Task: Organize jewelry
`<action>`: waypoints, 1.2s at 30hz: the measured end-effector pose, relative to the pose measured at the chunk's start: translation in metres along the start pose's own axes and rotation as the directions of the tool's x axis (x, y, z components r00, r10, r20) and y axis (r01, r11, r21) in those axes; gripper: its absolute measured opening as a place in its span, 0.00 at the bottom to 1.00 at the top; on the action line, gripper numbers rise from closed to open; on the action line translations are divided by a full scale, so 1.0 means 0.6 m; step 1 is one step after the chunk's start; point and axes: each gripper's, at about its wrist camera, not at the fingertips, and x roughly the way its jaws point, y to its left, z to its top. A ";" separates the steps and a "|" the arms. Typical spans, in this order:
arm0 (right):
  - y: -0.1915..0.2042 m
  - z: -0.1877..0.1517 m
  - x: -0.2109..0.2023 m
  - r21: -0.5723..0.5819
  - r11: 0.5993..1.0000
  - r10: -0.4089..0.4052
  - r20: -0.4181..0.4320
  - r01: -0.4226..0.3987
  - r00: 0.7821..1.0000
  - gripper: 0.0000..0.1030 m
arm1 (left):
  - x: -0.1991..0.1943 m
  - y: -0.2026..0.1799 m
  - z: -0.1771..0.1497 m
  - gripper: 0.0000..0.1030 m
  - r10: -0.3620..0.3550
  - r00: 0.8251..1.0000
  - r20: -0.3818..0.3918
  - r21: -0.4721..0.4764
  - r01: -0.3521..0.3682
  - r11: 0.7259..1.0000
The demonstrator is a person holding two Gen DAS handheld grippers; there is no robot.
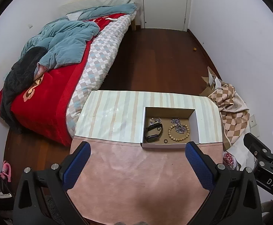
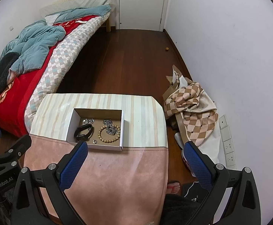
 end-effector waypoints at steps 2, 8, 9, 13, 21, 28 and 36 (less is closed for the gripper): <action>0.000 0.000 0.000 0.000 1.000 0.001 0.000 -0.001 1.000 1.00 | -0.001 0.002 -0.001 1.00 0.002 1.000 0.001 -0.001 -0.002 1.000; 0.002 -0.002 -0.004 0.001 1.000 0.002 0.005 -0.002 1.000 1.00 | -0.003 0.002 0.000 1.00 0.006 1.000 0.002 -0.002 -0.006 1.000; 0.003 -0.002 -0.005 0.001 1.000 0.002 0.006 -0.002 1.000 1.00 | -0.003 0.002 0.000 1.00 0.007 1.000 0.004 -0.001 -0.007 1.000; 0.002 -0.003 -0.007 0.002 1.000 0.005 0.006 -0.005 1.000 1.00 | -0.005 0.003 0.000 1.00 0.012 1.000 0.006 -0.004 -0.012 1.000; 0.002 -0.004 -0.010 0.005 1.000 0.008 0.004 -0.008 1.000 1.00 | -0.005 0.004 -0.002 1.00 0.013 1.000 0.006 -0.003 -0.013 1.000; 0.001 -0.004 -0.010 0.007 1.000 0.009 0.006 -0.009 1.000 1.00 | -0.006 0.003 -0.002 1.00 0.014 1.000 0.007 -0.004 -0.014 1.000; 0.000 -0.004 -0.010 0.006 1.000 0.009 0.006 -0.010 1.000 1.00 | -0.008 0.004 -0.003 1.00 0.017 1.000 0.010 -0.004 -0.017 1.000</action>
